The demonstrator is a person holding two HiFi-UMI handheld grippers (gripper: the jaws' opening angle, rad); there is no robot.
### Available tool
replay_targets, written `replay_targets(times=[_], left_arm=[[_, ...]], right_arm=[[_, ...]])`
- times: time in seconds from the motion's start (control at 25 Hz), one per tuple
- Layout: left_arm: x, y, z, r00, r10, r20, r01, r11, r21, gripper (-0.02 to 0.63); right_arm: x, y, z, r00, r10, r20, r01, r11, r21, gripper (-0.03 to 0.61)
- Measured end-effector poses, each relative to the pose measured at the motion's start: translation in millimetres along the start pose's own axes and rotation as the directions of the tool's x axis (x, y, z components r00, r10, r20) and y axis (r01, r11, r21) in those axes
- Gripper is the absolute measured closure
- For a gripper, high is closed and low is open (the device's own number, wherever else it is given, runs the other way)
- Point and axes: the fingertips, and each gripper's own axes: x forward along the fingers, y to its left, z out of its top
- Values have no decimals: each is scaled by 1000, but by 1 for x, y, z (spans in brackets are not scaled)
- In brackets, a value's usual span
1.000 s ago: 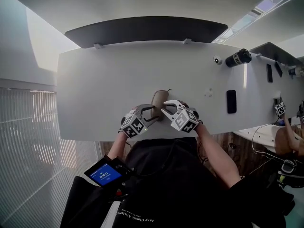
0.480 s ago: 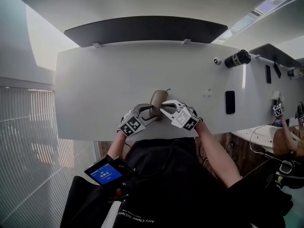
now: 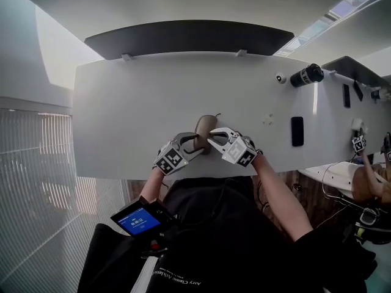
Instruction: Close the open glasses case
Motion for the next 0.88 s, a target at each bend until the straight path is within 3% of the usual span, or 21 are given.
replay_targets(times=[0.2,0.28,0.4,0.48,0.64,0.88], left_arm=[[1,-2,2,1000,8,-17,-8,1000,7,391],[-1,-3,5,1000,22,-10,-22,1000,-10,393],[-8,-3,18,998,52,40,-50,998,-36,390],[-14,-1,30,995,72,73,-70,997,-29,390],[-28,2,59,979,119,166,-115,993,-32,390],[-47,-6,99,931,177,319,-153,983,-98,393]], right_arm=[[-2,-1,-7,999,-28,-24,28,999,25,514],[-4,-1,-8,999,-53,0,53,993,108,514],[-14,1,-2,992,-92,89,64,957,283,514],[-25,-1,0,981,-148,129,97,936,338,514],[-54,-8,3,937,-293,190,206,902,379,514],[-115,-12,18,828,-487,278,294,799,525,515]])
